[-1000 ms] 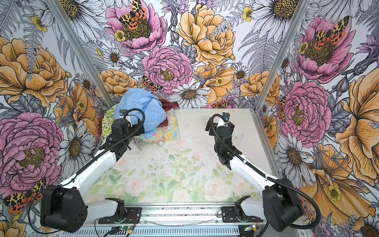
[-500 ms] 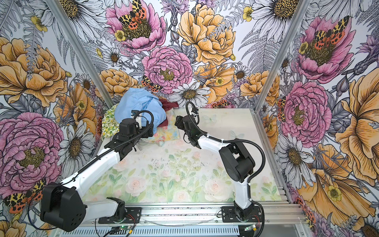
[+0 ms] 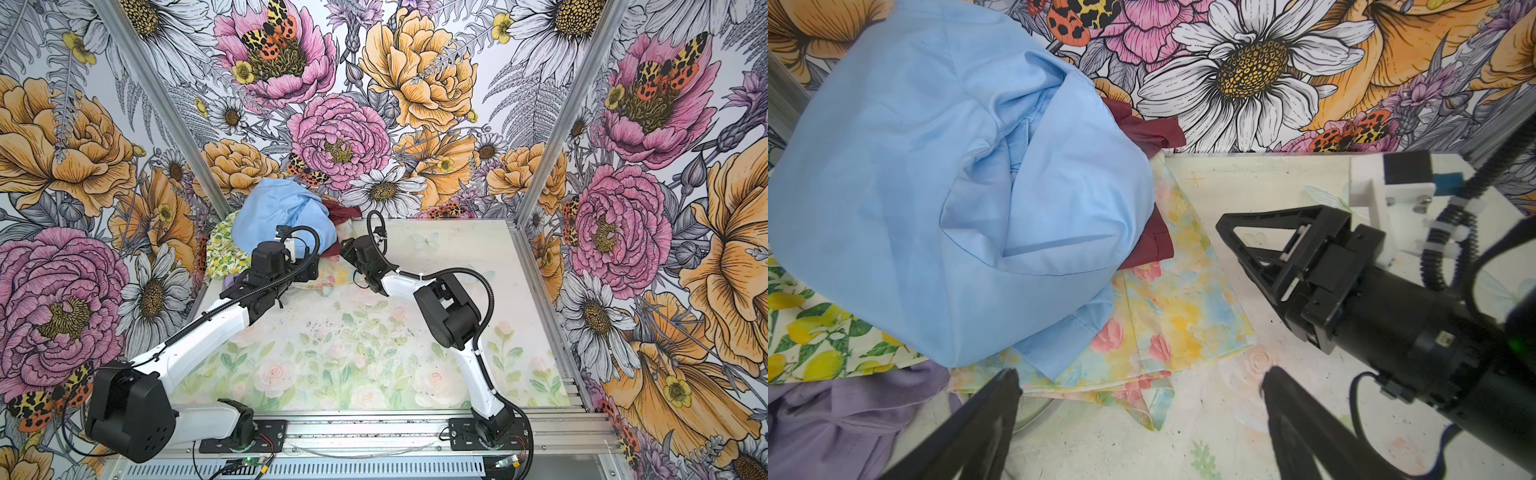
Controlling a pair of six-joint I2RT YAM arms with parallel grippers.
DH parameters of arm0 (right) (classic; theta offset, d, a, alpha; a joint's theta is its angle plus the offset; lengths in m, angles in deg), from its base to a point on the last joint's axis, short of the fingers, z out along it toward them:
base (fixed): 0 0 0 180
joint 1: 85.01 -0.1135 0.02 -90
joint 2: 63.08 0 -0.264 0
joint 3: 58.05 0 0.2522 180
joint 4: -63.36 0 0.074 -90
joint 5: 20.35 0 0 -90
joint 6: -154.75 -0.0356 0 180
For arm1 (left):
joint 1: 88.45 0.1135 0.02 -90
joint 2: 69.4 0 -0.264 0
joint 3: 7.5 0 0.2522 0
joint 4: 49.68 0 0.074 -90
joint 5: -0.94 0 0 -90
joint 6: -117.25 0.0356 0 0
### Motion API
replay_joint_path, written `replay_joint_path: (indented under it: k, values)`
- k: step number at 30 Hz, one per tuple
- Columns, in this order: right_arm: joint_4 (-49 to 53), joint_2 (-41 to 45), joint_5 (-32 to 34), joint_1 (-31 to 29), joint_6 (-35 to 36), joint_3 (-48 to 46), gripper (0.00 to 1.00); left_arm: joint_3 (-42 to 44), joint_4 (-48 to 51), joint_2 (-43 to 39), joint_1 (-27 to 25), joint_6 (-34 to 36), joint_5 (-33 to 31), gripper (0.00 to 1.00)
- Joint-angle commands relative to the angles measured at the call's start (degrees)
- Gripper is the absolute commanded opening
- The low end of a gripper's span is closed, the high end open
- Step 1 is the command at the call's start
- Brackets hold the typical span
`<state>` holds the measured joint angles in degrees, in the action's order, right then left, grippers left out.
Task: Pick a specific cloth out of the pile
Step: 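Lower the right gripper onto the maroon shirt and close on it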
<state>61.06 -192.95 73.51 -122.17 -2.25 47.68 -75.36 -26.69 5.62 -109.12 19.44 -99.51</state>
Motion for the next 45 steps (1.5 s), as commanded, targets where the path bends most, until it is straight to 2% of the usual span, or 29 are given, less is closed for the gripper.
replay_joint_path:
  k: [1,14,28,31,41,45]
  values:
    - [-1.58,-3.04,-1.56,-0.87,-2.98,4.02,0.67,-1.0,-0.16,0.69,-0.21,-1.23,-1.14,0.92]
    - [-4.35,-10.63,-0.82,-1.11,-7.05,10.49,0.46,-0.99,-0.35,1.53,1.25,-2.29,-1.14,0.92]
    - [-1.9,-18.02,-1.07,-1.24,-9.88,20.43,0.42,-1.09,-0.33,2.12,1.9,-2.68,-1.14,0.92]
    - [-1.79,-17.97,-1.07,-1.41,-10.2,19.83,0.39,-1.11,-0.34,2.14,1.94,-2.73,-1.12,0.92]
    - [-5.78,-13.38,0.69,-1.59,-8.47,10.31,0.39,-1.09,-0.49,2.13,2.05,-2.99,-1.05,0.92]
    - [-6.01,-13.6,0.63,-1.43,-7.84,10.03,0.4,-1.16,-0.52,2.24,2.16,-3.05,-0.69,0.92]
